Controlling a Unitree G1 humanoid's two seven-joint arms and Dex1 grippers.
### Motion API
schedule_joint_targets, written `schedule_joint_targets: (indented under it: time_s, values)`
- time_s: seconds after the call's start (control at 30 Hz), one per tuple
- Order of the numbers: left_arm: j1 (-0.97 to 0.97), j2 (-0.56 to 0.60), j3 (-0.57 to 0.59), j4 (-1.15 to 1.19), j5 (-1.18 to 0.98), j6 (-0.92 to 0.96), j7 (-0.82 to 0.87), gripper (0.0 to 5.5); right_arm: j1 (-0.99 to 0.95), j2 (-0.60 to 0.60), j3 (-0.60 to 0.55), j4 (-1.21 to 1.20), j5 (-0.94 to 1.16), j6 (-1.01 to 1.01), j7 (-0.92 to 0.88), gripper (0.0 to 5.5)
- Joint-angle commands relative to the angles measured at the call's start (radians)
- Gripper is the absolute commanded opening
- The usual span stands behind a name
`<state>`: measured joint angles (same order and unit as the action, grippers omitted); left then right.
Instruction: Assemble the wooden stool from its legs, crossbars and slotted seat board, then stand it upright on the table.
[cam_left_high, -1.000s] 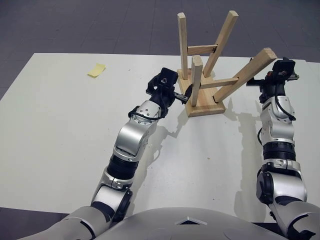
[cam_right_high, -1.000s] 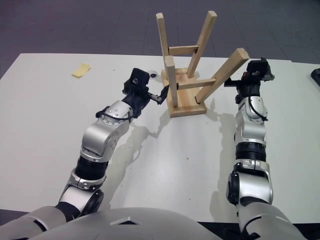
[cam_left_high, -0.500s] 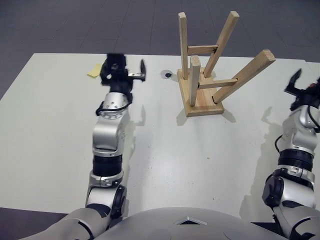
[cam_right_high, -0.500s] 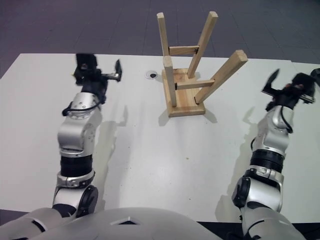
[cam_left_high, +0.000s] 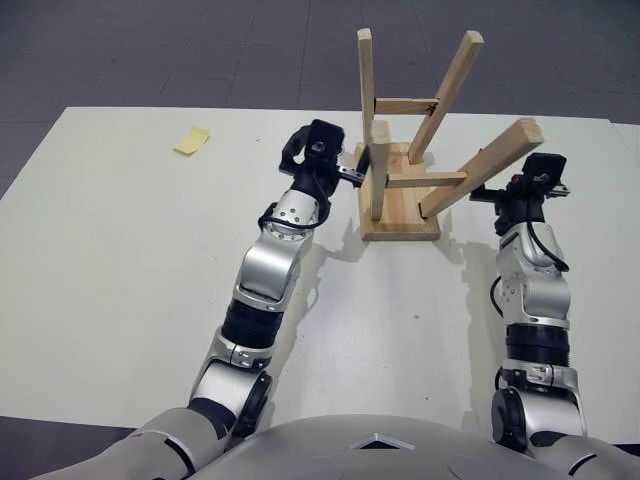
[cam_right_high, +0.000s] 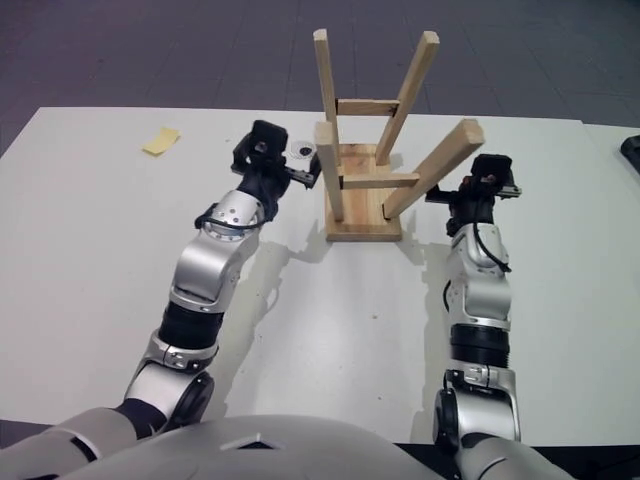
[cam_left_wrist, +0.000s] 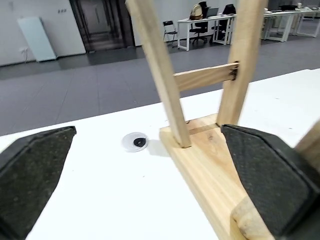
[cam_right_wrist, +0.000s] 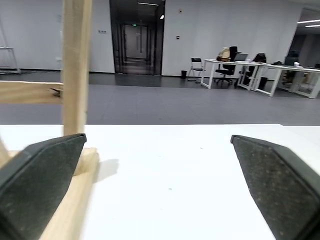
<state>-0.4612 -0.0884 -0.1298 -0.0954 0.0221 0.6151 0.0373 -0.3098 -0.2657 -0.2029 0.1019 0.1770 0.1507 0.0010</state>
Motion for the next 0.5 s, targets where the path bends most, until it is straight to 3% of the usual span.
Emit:
schedule_joint_targets:
  time_s: [0.03, 0.17, 0.33, 0.43, 0.5]
  values:
    - [0.003, -0.031, 0.120, -0.021, -0.019, -0.021, 0.092, 5.40, -0.051, -0.017, -0.066, -0.020, 0.006, -0.014, -0.037, 5.38]
    - [0.003, -0.060, 0.200, -0.057, -0.033, -0.099, 0.173, 5.40, -0.162, -0.062, -0.154, -0.137, 0.094, 0.021, -0.037, 5.38]
    - [0.008, -0.081, 0.294, -0.058, -0.058, -0.189, 0.254, 5.40, -0.438, -0.112, -0.272, -0.275, 0.379, 0.136, -0.041, 5.38]
    - [0.000, -0.067, 0.322, -0.059, -0.062, -0.225, 0.274, 5.40, -0.484, -0.102, -0.251, -0.344, 0.480, 0.214, -0.037, 5.38]
    - [-0.002, -0.059, 0.325, -0.057, -0.062, -0.231, 0.275, 5.40, -0.380, -0.060, -0.165, -0.381, 0.464, 0.279, -0.040, 5.38]
